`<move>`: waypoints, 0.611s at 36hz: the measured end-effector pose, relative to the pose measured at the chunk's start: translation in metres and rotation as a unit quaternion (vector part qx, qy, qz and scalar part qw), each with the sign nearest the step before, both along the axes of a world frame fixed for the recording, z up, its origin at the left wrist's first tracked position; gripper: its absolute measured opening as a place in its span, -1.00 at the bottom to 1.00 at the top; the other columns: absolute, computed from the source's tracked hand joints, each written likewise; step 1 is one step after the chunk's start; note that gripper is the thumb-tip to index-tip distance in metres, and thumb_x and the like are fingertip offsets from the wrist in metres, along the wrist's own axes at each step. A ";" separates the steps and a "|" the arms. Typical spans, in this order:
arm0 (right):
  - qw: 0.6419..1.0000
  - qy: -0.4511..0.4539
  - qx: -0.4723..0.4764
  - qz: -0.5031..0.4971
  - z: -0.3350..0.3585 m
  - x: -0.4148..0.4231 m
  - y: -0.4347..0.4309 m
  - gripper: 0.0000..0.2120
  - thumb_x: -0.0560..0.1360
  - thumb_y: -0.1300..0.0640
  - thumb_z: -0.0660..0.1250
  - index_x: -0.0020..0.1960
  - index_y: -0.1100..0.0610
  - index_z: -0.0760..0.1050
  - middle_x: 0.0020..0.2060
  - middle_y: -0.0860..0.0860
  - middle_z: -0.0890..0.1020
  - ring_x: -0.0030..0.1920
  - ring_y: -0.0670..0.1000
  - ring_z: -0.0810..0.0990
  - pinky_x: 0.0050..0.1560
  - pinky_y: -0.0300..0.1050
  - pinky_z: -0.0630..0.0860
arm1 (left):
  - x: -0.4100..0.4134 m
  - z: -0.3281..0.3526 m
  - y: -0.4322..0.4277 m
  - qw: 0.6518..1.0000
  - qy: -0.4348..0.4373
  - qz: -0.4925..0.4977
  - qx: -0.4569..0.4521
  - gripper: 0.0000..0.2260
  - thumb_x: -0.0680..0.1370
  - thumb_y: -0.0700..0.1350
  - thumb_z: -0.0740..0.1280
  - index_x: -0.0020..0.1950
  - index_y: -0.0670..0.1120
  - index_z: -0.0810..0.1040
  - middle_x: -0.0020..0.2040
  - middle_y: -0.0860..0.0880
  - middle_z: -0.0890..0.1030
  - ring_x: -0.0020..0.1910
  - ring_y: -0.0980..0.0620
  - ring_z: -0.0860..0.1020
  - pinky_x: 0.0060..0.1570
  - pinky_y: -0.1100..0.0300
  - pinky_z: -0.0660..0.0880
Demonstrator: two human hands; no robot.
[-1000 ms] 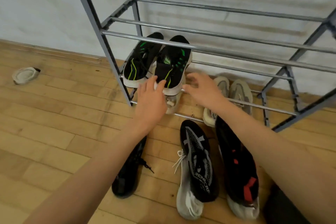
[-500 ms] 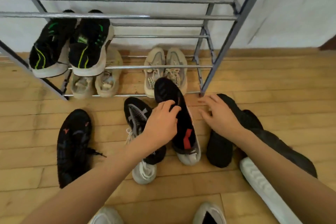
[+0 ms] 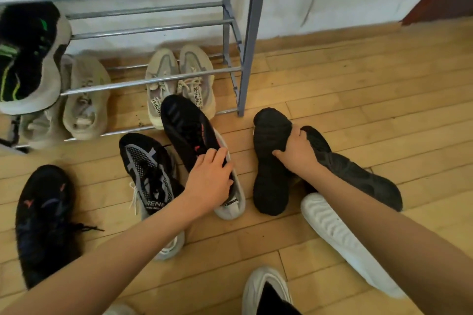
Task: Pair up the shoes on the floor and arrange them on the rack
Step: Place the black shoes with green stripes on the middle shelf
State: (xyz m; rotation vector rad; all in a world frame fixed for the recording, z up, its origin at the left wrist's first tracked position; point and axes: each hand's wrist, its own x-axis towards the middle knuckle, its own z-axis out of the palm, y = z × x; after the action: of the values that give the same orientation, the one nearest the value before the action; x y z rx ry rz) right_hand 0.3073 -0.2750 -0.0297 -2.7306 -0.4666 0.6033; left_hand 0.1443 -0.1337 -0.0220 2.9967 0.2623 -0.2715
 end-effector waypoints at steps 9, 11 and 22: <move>0.993 0.075 0.081 -0.033 0.005 0.013 0.012 -0.32 0.39 -0.06 0.43 0.38 0.20 0.29 0.25 0.16 0.45 0.15 0.13 0.52 0.11 -0.05 0.51 | 0.004 -0.002 0.001 1.000 -0.011 0.002 -0.003 -0.57 0.54 0.09 0.21 0.35 -0.06 0.44 0.42 -0.08 0.28 0.43 -0.09 0.16 0.40 0.02 0.14; 0.991 0.098 0.091 -0.026 0.013 0.008 0.017 -0.43 0.43 -0.02 0.38 0.34 0.18 0.32 0.15 0.11 0.52 -0.12 0.03 0.63 -0.09 -0.04 0.63 | 0.004 -0.001 -0.003 1.000 -0.023 0.009 -0.014 -0.54 0.56 0.14 0.17 0.37 -0.08 0.43 0.41 -0.09 0.30 0.45 -0.07 0.17 0.40 0.05 0.13; 0.947 0.159 0.276 -0.034 0.084 -0.005 0.059 -0.75 0.38 0.04 0.49 -0.19 0.04 0.41 -0.26 -0.04 0.56 -0.50 -0.13 0.62 -0.56 -0.30 0.50 | 0.006 0.024 -0.020 0.931 -0.093 0.163 -0.312 -0.41 0.41 0.21 0.38 0.37 0.05 0.34 0.18 0.05 0.57 0.09 0.05 0.58 0.04 0.07 0.56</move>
State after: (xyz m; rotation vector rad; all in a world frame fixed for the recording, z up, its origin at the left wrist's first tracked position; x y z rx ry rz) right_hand 0.3023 -0.2161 0.0544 -2.0648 -0.3862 0.7454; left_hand 0.1500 -0.1535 0.0019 2.2829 0.5315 -0.0223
